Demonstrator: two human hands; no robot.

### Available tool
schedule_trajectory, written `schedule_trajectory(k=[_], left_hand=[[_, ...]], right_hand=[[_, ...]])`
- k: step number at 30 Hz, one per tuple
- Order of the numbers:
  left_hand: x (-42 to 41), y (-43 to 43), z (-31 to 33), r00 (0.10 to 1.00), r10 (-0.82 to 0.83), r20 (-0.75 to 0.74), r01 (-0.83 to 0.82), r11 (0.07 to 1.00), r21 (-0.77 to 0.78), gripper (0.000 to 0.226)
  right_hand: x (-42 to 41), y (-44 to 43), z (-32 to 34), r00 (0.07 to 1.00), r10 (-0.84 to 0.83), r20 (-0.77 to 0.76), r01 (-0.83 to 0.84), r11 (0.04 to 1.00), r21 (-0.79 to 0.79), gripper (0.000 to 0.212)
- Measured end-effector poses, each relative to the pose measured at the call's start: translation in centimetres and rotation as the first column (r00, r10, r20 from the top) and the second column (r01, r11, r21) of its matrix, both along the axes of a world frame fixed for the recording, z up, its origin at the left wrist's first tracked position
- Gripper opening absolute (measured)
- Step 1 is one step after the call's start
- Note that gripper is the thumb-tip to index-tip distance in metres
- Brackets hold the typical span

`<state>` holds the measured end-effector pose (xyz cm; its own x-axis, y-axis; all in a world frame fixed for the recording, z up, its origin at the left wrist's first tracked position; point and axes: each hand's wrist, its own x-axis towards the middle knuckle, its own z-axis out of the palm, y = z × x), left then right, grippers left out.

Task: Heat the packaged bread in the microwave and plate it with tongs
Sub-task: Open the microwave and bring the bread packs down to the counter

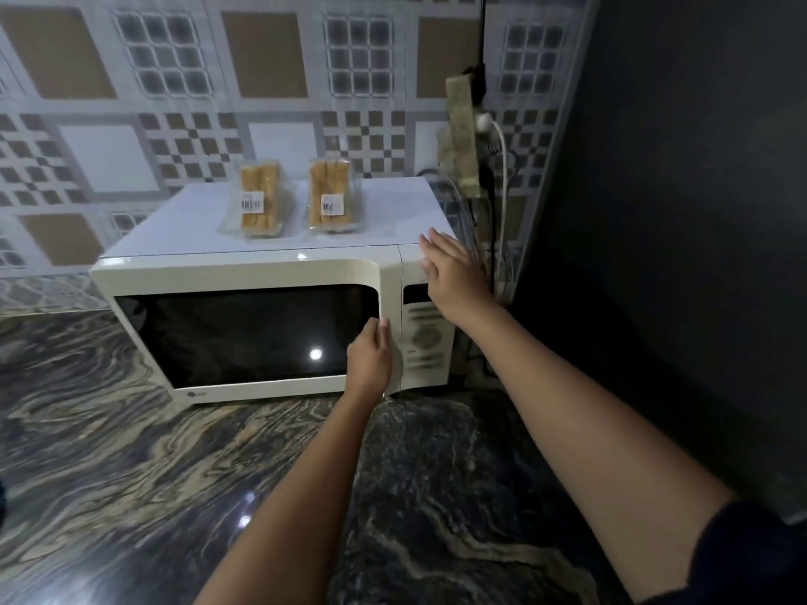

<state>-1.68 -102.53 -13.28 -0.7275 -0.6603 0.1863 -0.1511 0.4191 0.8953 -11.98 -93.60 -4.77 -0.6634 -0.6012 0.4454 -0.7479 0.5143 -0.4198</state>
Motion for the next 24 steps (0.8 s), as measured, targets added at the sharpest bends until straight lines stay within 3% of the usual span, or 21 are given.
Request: schedule_trajectory(k=[10,14,18,21,24], left_hand=[[0.5,0.9,0.2,1.000,0.014,0.018,-0.014,1.000,-0.008,0.038],[4.6,2.2,-1.6,0.998,-0.026,-0.052,0.025,0.999,-0.032,0.035],[7.4,2.1,-1.1,0.997,-0.073,0.000,0.073,0.997,0.011,0.042],[9.0,2.8,-0.4,0.997,-0.074,0.015,0.074,0.997,0.011,0.037],[10.2,2.9,-0.8,0.997,-0.075,0.024,0.075,0.997,0.011,0.041]], right_hand=[[0.0,0.0,0.7,1.000,-0.027,-0.015,0.028,0.994,0.105,0.044],[0.0,-0.1,1.1,1.000,-0.024,-0.007,0.025,0.988,0.151,0.050],[0.8,0.1,1.9,0.998,-0.032,0.050,0.021,0.976,0.215,0.054],[2.5,0.2,2.4,0.986,0.016,0.165,-0.031,0.996,0.085,0.041],[5.7,0.2,2.7,0.944,0.187,0.273,-0.168,0.981,-0.092,0.038]])
